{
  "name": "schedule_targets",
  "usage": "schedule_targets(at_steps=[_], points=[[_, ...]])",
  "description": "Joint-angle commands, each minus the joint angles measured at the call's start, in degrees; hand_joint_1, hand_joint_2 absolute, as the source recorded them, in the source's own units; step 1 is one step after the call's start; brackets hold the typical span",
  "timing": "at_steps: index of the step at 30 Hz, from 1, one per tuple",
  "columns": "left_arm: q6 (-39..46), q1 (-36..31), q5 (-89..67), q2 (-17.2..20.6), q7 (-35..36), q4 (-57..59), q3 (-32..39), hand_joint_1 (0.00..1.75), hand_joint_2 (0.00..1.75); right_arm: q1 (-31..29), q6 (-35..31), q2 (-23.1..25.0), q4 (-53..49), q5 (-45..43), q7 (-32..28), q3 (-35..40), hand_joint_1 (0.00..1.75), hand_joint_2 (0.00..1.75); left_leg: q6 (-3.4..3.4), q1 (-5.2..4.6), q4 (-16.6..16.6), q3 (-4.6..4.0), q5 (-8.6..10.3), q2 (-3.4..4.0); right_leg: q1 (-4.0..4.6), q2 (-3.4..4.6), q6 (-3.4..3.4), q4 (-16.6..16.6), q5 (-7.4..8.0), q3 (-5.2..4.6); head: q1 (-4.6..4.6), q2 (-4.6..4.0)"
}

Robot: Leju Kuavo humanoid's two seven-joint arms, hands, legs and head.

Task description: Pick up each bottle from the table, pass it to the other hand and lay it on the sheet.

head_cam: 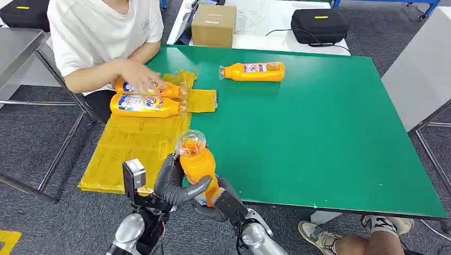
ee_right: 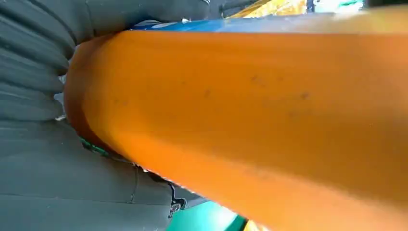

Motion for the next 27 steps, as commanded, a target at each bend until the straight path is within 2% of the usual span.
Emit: schedule_targets(at_steps=[1, 12, 13, 14, 15, 17, 18, 20, 21, 24, 27], points=[[1.11, -2.00, -0.84, 1.76, 2.16, 8.10, -2.23, 1.75, 1.75, -4.52, -1.39, -0.35, 0.93, 1.73, 0.62, 4.49, 1.75, 1.75, -0.10, 0.04, -0.02, 0.32, -0.14, 0.15, 0.04, 0.14, -0.13, 0.00, -0.10, 0.27, 0.02, 0.00], [2.10, -3.67, 0.46, 1.55, 3.38, 11.17, -0.48, 1.75, 1.75, -4.70, -2.61, -0.53, -2.11, 2.28, 0.54, 6.03, 1.75, 1.75, -0.07, 0.02, -0.01, 0.20, -0.10, 0.16, 0.02, 0.13, -0.09, 0.03, -0.06, 0.15, 0.02, 0.00], [2.10, -3.67, 0.46, 1.55, 3.38, 11.17, -0.48, 1.75, 1.75, -4.70, -2.61, -0.53, -2.11, 2.28, 0.54, 6.03, 1.47, 1.75, -0.04, 0.00, -0.03, 0.09, -0.04, 0.12, 0.00, 0.08, -0.05, 0.01, -0.01, 0.06, 0.02, 0.00], [2.63, -3.98, 0.60, 1.41, 3.44, 11.31, -0.24, 1.75, 1.75, -4.58, -3.83, -0.57, -2.36, 2.52, 0.01, 6.00, 0.03, 1.75, -0.03, -0.01, -0.04, 0.07, -0.02, 0.11, -0.01, 0.07, -0.05, 0.00, 0.00, 0.04, 0.02, 0.00], [3.72, -4.85, -0.06, 1.67, 2.99, 11.19, -0.35, 1.75, 1.75, -4.03, -8.20, -0.90, -4.16, 4.08, -3.18, 6.55, 0.00, 1.75, -0.07, 0.01, -0.02, 0.20, -0.10, 0.18, 0.02, 0.14, -0.09, 0.03, -0.06, 0.16, 0.00, 0.00], [4.94, -8.02, -1.92, 3.11, 1.59, 10.82, -1.39, 1.71, 1.75, -1.69, -7.84, -3.56, -15.14, -3.33, -3.43, 10.34, 0.00, 1.75, -0.09, 0.04, 0.02, 0.22, -0.13, 0.14, 0.05, 0.09, -0.12, 0.05, -0.09, 0.19, 0.00, 0.00], [5.24, -9.36, -2.78, 3.82, 1.51, 10.48, -1.47, 1.66, 1.75, -1.49, -9.03, -4.17, -16.82, -3.33, -3.43, 11.30, 0.00, 1.75, -0.08, 0.05, 0.03, 0.12, -0.09, 0.08, 0.05, 0.03, -0.11, 0.07, -0.08, 0.10, 0.02, 0.00], [5.44, -11.90, -4.63, 5.80, 1.42, 9.26, -1.21, 1.69, 1.75, -1.27, -10.27, -4.18, -17.94, -4.82, -3.43, 10.68, 0.00, 1.75, -0.09, 0.06, 0.12, 0.05, -0.08, -0.08, 0.07, -0.14, -0.13, 0.14, -0.13, 0.05, 0.02, 0.00], [5.61, -12.54, -5.11, 6.20, 1.12, 8.37, -0.53, 1.66, 1.75, -1.12, -11.91, -4.32, -18.93, -6.05, -3.43, 10.57, 0.00, 0.00, -0.09, 0.06, 0.05, 0.02, 0.00, -0.09, 0.06, -0.14, -0.11, 0.07, -0.07, 0.03, 0.00, 0.00], [6.32, -14.44, -7.35, 7.49, 0.30, 6.19, 0.56, 1.75, 1.75, -0.31, -16.85, -3.88, -22.52, -10.99, -3.43, 8.63, 0.00, 0.00, -0.13, 0.09, 0.11, 0.18, -0.09, -0.01, 0.10, -0.06, -0.17, 0.14, -0.16, 0.19, 0.02, 0.00], [7.18, -15.59, -8.79, 7.86, 0.63, 5.68, 1.70, 1.75, 1.75, 0.07, -19.24, -3.87, -25.22, -13.09, -3.43, 6.98, 0.00, 0.00, -0.11, 0.10, 0.14, 0.08, -0.07, 0.07, 0.10, 0.01, -0.15, 0.16, -0.09, 0.07, 0.09, 0.00]])
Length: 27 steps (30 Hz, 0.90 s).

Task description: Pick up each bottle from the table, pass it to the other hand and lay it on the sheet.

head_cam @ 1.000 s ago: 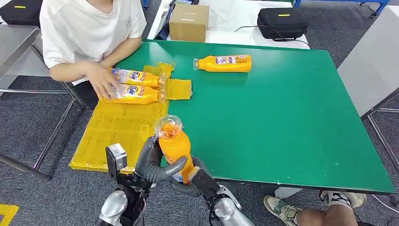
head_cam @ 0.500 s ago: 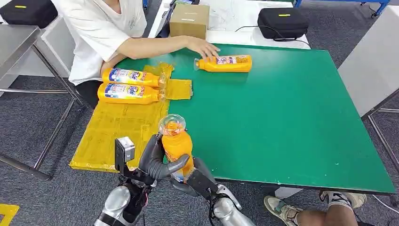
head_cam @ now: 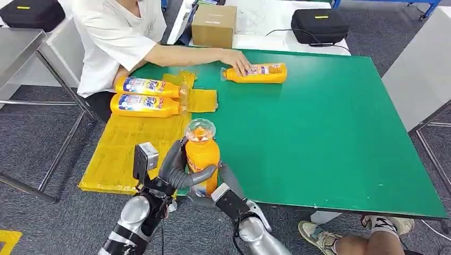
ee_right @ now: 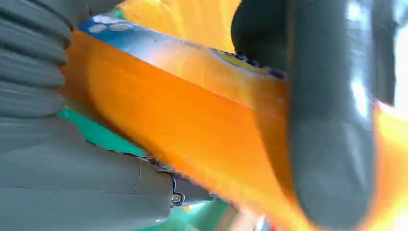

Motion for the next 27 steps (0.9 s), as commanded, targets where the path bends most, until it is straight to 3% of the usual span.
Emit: schedule_targets(at_steps=[1, 2, 7, 9, 13, 21, 27], points=[[2.25, -7.32, -3.76, 5.64, 0.42, 0.60, 2.26, 1.75, 1.75, -0.01, -7.80, -2.15, -14.06, -6.64, -0.79, 0.02, 0.00, 0.00, -0.18, 0.12, 0.16, 0.27, -0.23, 0.11, 0.12, 0.10, -0.21, 0.18, -0.21, 0.22, -0.09, 0.00], [2.52, -8.21, -4.02, 5.96, 0.51, 1.07, 2.45, 1.75, 1.75, 0.45, -10.65, -1.57, -14.64, -8.24, -0.79, -2.56, 0.00, 0.00, -0.14, 0.09, 0.14, 0.08, -0.12, 0.01, 0.10, -0.04, -0.17, 0.17, -0.14, 0.02, 0.00, 0.00], [3.75, -8.41, -5.46, 7.04, 0.80, 0.84, 3.96, 1.75, 1.75, 0.66, -10.59, 0.68, -11.74, -10.93, -0.79, -10.44, 0.00, 0.00, -0.13, 0.07, 0.01, 0.16, -0.03, 0.01, 0.07, -0.01, -0.11, 0.01, -0.08, 0.10, -0.07, 0.00], [4.66, -8.29, -7.41, 7.99, 1.18, 0.38, 5.02, 1.75, 1.75, 1.47, -7.94, 3.07, -11.18, -13.75, -0.79, -16.10, 0.00, 0.00, -0.15, 0.08, 0.04, 0.22, -0.08, 0.07, 0.07, 0.05, -0.13, 0.03, -0.11, 0.17, -0.02, 0.00], [6.66, -10.33, -13.18, 9.69, 3.20, 2.36, 6.45, 1.75, 1.75, 1.76, -3.88, 4.50, -9.12, -15.25, -0.79, -19.70, 0.00, 0.00, -0.19, 0.09, 0.02, 0.26, -0.08, -0.03, 0.09, -0.06, -0.17, 0.05, -0.15, 0.22, -0.04, 0.00], [8.82, -14.03, -36.55, 15.18, 7.97, 12.61, 2.91, 1.75, 1.75, 2.21, 0.10, 6.51, -9.59, -15.27, -0.79, -20.52, 0.00, 0.00, -0.19, 0.11, -0.02, 0.33, -0.06, 0.05, 0.11, 0.03, -0.18, 0.03, -0.13, 0.23, -0.04, 0.00], [8.02, -16.50, -41.64, 12.73, 8.19, 21.51, 3.05, 1.75, 1.75, 1.73, 1.79, 6.98, -9.21, -15.26, -0.79, -20.26, 0.00, 0.00, -0.13, 0.11, -0.03, 0.16, 0.02, 0.01, 0.10, -0.04, -0.09, 0.01, -0.07, 0.08, -0.07, 0.00]])
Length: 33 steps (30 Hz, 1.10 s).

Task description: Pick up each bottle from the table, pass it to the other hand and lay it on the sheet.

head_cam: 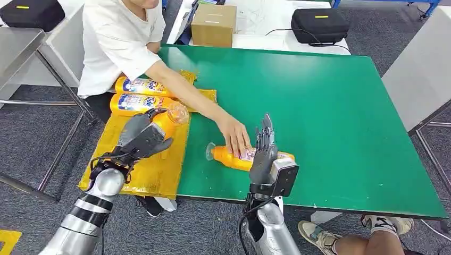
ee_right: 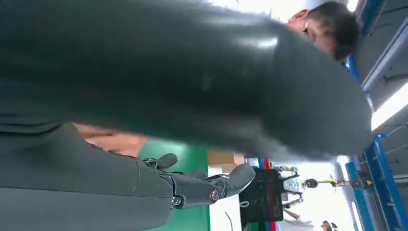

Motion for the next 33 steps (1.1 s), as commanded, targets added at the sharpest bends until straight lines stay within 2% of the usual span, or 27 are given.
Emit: schedule_targets(at_steps=[1, 5, 7, 9, 11, 12, 14, 15, 17, 18, 19, 20, 29, 30, 33], points=[[-0.70, -7.14, -5.55, -0.10, 0.82, 17.99, -2.57, 1.75, 1.75, -1.78, 2.42, 1.07, 2.56, -0.35, 0.02, -2.15, 0.00, 0.00, -0.08, 0.06, -0.01, 0.29, -0.11, -0.12, 0.06, -0.12, -0.10, -0.01, -0.15, 0.33, 0.02, 0.00], [-0.70, -7.14, -5.55, -0.10, 0.82, 17.99, -2.57, 1.75, 1.75, -1.78, 2.42, 1.07, 2.56, -0.35, 0.02, -2.15, 0.00, 0.00, -0.08, 0.06, 0.01, 0.28, -0.12, -0.09, 0.06, -0.06, -0.10, -0.01, -0.13, 0.32, 0.02, 0.00], [-0.07, -8.76, -9.05, -0.88, 0.15, 22.10, -3.44, 1.75, 1.75, -2.18, 3.43, 1.14, 3.61, -0.56, 0.02, -1.88, 0.00, 0.00, -0.06, 0.02, 0.00, 0.15, -0.06, -0.07, 0.02, -0.07, -0.07, -0.01, -0.08, 0.18, 0.02, 0.00], [-0.07, -9.83, -11.53, -1.24, -2.05, 26.34, -3.37, 1.75, 1.75, -2.70, 3.95, 1.06, 4.46, -0.20, 0.02, -1.14, 0.00, 0.00, -0.10, 0.05, 0.02, 0.25, -0.10, -0.18, 0.06, -0.17, -0.12, 0.01, -0.15, 0.32, 0.02, 0.00], [-1.23, -11.87, -15.41, 0.14, -6.35, 32.44, -6.73, 1.75, 1.75, -3.51, 4.51, 0.88, 5.27, 0.17, 0.02, -0.16, 0.00, 0.00, -0.07, 0.02, -0.03, 0.18, -0.04, -0.08, 0.02, -0.05, -0.08, -0.03, -0.06, 0.21, 0.04, 0.00], [-1.47, -12.70, -14.83, -0.33, -9.07, 36.04, -6.06, 1.75, 1.75, -3.59, 1.44, 0.29, 3.68, 2.78, 0.02, 1.49, 0.00, 0.00, -0.11, 0.05, -0.03, 0.34, -0.10, -0.08, 0.05, -0.04, -0.13, -0.01, -0.12, 0.37, 0.02, 0.00], [-3.81, -14.58, -14.49, -1.70, -10.91, 42.43, -6.14, 1.66, 1.75, -3.80, 1.93, 0.05, 2.03, 2.36, 0.02, 3.78, 0.00, 0.00, -0.06, 0.00, -0.02, 0.17, -0.05, 0.01, 0.01, 0.03, -0.07, 0.00, -0.04, 0.17, 0.02, 0.00], [-5.20, -15.33, -13.49, -2.82, -9.52, 44.89, -5.08, 1.59, 1.75, -3.77, 1.07, -0.16, 1.55, 3.36, 0.02, 5.25, 0.00, 0.00, -0.10, 0.04, 0.02, 0.27, -0.10, 0.01, 0.04, 0.04, -0.12, 0.03, -0.09, 0.28, 0.02, 0.00], [-8.13, -15.73, -11.46, -3.71, -9.57, 46.76, -3.73, 1.57, 1.75, -3.85, 1.37, -0.20, 1.93, 3.18, 0.02, 6.42, 0.00, 0.00, -0.07, 0.00, -0.02, 0.20, -0.04, -0.04, 0.00, -0.01, -0.07, 0.01, -0.06, 0.22, 0.02, 0.00], [-9.86, -15.95, -11.14, -3.87, -8.19, 48.22, -3.63, 1.41, 1.75, -3.79, -0.23, -0.17, 1.86, 4.30, 0.02, 7.62, 0.00, 0.00, -0.12, 0.03, -0.02, 0.34, -0.08, 0.03, 0.03, 0.06, -0.11, 0.00, -0.08, 0.34, 0.02, 0.00], [-11.60, -16.96, -12.98, -3.36, -7.66, 49.60, -6.08, 0.58, 1.75, -4.22, -3.75, -1.71, 0.67, 6.26, 0.02, 11.20, 0.00, 0.00, -0.11, 0.01, -0.04, 0.34, -0.05, 0.05, 0.01, 0.09, -0.09, -0.01, -0.04, 0.35, 0.02, 0.00], [-13.91, -17.79, -13.39, -2.74, -7.42, 50.96, -7.02, 0.10, 1.75, -4.69, -6.39, -3.27, -0.57, 7.55, 0.02, 14.68, 0.00, 0.00, -0.09, -0.02, -0.07, 0.34, -0.02, 0.03, -0.02, 0.09, -0.08, -0.02, -0.02, 0.37, 0.04, 0.00], [-14.16, -17.98, -13.32, -2.15, -7.65, 51.15, -6.94, 0.10, 1.75, -4.58, -6.60, -3.24, -0.62, 7.55, 0.02, 14.90, 0.00, 0.00, -0.17, 0.00, -0.13, 0.76, -0.05, 0.33, 0.02, 0.25, -0.26, -0.02, 0.07, 0.59, 0.00, 0.00], [-14.76, -18.19, -13.30, -2.33, -7.13, 51.55, -7.00, 0.00, 1.75, -4.77, -6.53, -3.54, -0.51, 7.23, 0.02, 15.24, 0.00, 0.00, -0.20, 0.04, -0.13, 0.78, -0.06, 0.33, 0.07, 0.26, -0.29, -0.04, 0.06, 0.62, 0.00, 0.00], [-18.67, -19.03, -13.89, -1.71, -6.28, 53.59, -8.46, 0.00, 1.75, -5.73, -7.68, -4.52, -1.44, 5.67, 0.02, 18.63, 0.00, 0.00, -0.21, 0.06, -0.13, 0.80, -0.07, 0.41, 0.09, 0.34, -0.28, -0.04, 0.08, 0.64, 0.00, 0.00]])
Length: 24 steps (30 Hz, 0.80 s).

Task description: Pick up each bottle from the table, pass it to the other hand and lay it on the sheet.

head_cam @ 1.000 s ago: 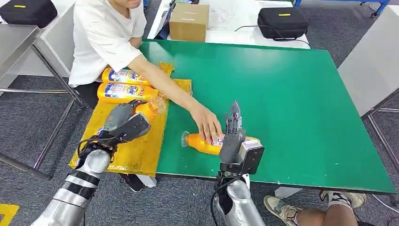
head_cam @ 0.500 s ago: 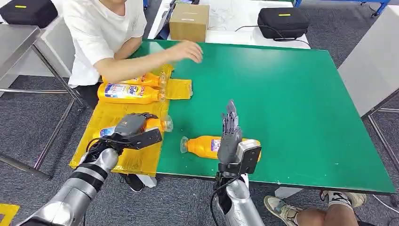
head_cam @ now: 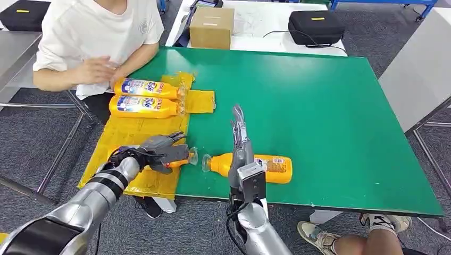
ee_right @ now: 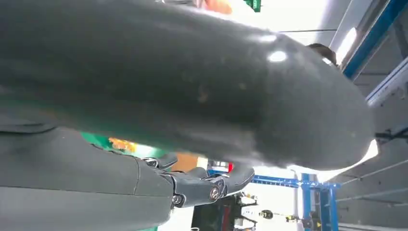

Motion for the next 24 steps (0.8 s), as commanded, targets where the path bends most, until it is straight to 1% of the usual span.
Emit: schedule_targets(at_steps=[1, 3, 5, 6, 10, 12, 13, 14, 15, 16, 18, 20, 21, 24], points=[[-6.71, -0.13, 1.37, 0.77, 1.48, 9.81, -1.48, 0.00, 1.75, -3.82, -0.87, -3.17, 0.94, -2.20, 0.02, 6.26, 0.00, 0.00, -0.06, 0.03, -0.06, 0.24, -0.10, 0.20, 0.03, 0.21, -0.08, -0.07, -0.02, 0.18, 0.00, 0.00], [-7.33, 0.02, 1.39, 0.78, 0.84, 10.10, -1.89, 0.00, 1.75, -4.46, -0.97, -3.03, 1.88, -2.72, 0.02, 6.06, 0.00, 0.00, -0.08, 0.04, -0.13, 0.33, -0.10, 0.30, 0.04, 0.31, -0.10, -0.12, 0.00, 0.24, 0.02, 0.00], [-6.14, 0.09, 2.19, 0.08, 1.19, 9.92, -1.25, 0.00, 1.75, -4.75, -1.42, -3.10, 2.14, -2.79, 0.02, 5.18, 0.00, 0.00, -0.04, 0.01, -0.10, 0.24, -0.04, 0.13, 0.01, 0.14, -0.05, -0.07, -0.01, 0.20, 0.00, 0.00], [-5.38, -0.02, 2.76, -0.23, 0.64, 9.51, -0.79, 0.00, 1.75, -4.79, -0.99, -3.22, 1.96, -3.00, 0.02, 4.96, 0.00, 0.00, -0.06, 0.02, -0.14, 0.32, -0.06, 0.16, 0.02, 0.18, -0.08, -0.13, 0.00, 0.28, 0.02, 0.00], [-3.29, -1.04, 8.62, -1.85, -1.37, 7.37, 4.69, 0.00, 1.75, -4.58, -1.11, -3.66, 1.55, -2.42, 0.02, 4.94, 0.00, 0.00, -0.05, 0.03, -0.10, 0.29, -0.04, 0.06, 0.02, 0.08, -0.07, -0.10, -0.02, 0.31, 0.02, 0.00], [-0.99, -0.52, 15.60, -3.40, -6.40, 4.14, 11.12, 0.00, 1.75, -4.16, -1.37, -3.94, 1.35, -2.51, 0.02, 4.64, 0.00, 0.00, -0.06, 0.06, -0.07, 0.30, -0.05, 0.01, 0.05, 0.03, -0.09, -0.10, -0.04, 0.36, 0.02, 0.00], [0.09, 0.05, 18.99, -4.41, -8.69, 1.37, 14.02, 0.00, 1.75, -3.75, -1.80, -4.26, 0.99, -2.31, 0.02, 4.47, 0.00, 0.00, -0.05, 0.04, -0.05, 0.26, -0.04, -0.01, 0.03, 0.01, -0.07, -0.08, -0.03, 0.31, 0.02, 0.00], [1.03, 1.30, 21.09, -5.10, -9.51, -2.47, 15.52, 0.00, 1.75, -3.29, -1.94, -4.47, 0.81, -2.50, 0.02, 4.13, 0.00, 0.00, -0.03, 0.05, -0.02, 0.18, -0.01, -0.14, 0.05, -0.12, -0.05, -0.07, -0.04, 0.26, 0.02, 0.00], [1.08, 2.15, 22.34, -5.41, -9.55, -4.97, 16.21, 0.00, 1.75, -2.99, -1.99, -4.64, 0.53, -2.49, 0.02, 4.00, 0.00, 0.00, -0.05, 0.08, -0.02, 0.19, -0.02, -0.16, 0.07, -0.14, -0.07, -0.09, -0.05, 0.28, 0.00, 0.00], [-0.06, 4.69, 25.73, -5.64, -8.61, -11.87, 17.34, 0.00, 1.75, -2.55, -2.19, -5.06, -0.03, -2.39, 0.02, 3.88, 0.00, 0.00, -0.02, 0.06, 0.00, 0.12, 0.00, -0.29, 0.05, -0.25, -0.06, -0.07, -0.08, 0.22, 0.02, 0.00], [0.78, 7.42, 27.48, -5.40, -8.40, -18.72, 17.45, 0.00, 1.75, -2.23, -2.42, -5.19, -0.28, -2.35, 0.02, 3.53, 0.00, 0.00, -0.03, 0.09, 0.07, -0.01, -0.03, -0.29, 0.09, -0.21, -0.06, -0.05, -0.11, 0.13, 0.04, 0.00], [2.56, 9.71, 29.05, -5.57, -8.71, -24.10, 17.75, 0.00, 1.75, -1.89, -2.59, -5.40, -0.64, -2.26, 0.02, 3.42, 0.00, 0.00, -0.02, 0.03, 0.00, -0.04, -0.03, -0.08, 0.02, -0.01, -0.03, -0.06, -0.06, 0.03, 0.02, 0.00], [2.56, 9.71, 29.05, -5.57, -8.71, -24.10, 17.75, 0.00, 1.75, -1.89, -2.59, -5.40, -0.64, -2.26, 0.02, 3.42, 0.00, 0.00, -0.05, 0.07, 0.05, 0.01, -0.11, -0.09, 0.06, 0.00, -0.06, -0.05, -0.12, 0.11, 0.02, 0.00], [3.13, 11.69, 33.10, -6.87, -9.13, -28.74, 19.39, 0.00, 1.75, -1.67, -2.66, -5.29, -0.45, -2.38, 0.02, 3.10, 0.00, 0.00, -0.06, 0.07, 0.06, -0.06, -0.11, -0.11, 0.07, -0.05, -0.07, -0.04, -0.13, 0.02, 0.02, 0.00]])
